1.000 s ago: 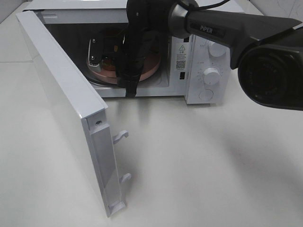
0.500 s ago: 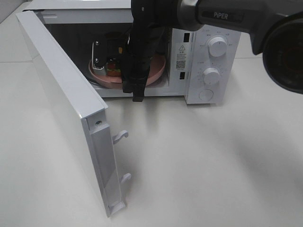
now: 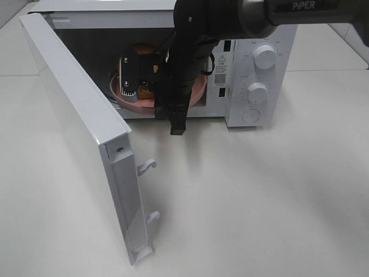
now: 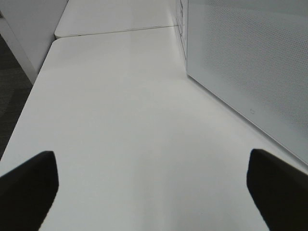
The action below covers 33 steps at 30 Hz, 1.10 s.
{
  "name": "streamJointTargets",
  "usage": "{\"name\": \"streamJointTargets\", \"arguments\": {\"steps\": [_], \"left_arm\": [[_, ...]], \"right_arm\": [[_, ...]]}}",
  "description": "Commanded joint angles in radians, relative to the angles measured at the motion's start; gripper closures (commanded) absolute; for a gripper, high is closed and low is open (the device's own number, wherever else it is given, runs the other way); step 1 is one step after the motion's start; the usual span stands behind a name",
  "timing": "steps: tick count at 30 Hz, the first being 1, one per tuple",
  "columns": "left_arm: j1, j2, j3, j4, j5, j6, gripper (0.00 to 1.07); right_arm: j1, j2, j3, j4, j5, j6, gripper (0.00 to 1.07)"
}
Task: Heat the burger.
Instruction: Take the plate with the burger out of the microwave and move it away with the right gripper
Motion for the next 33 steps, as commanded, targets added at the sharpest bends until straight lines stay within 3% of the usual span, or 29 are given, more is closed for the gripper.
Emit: {"name": "streamJointTargets", "arguments": {"steps": [1,9,33], "left_arm": [[0.0,-0.021,0.003,-0.006,-0.003,-0.003,0.06],[0.0,-0.021,0.003,-0.006,-0.003,-0.003,0.06],[0.0,-0.021,0.003,-0.006,-0.003,-0.003,0.06]], "right_arm": [[-0.002,-0.042,0.02,0.0,-0.063,-0.012,1.07],[-0.002,-0.174,0.209,0.002,-0.251,-0.041,1.07],[-0.002,-0.374,0.466,0.002,-0.36,-0.113,1.07]]}}
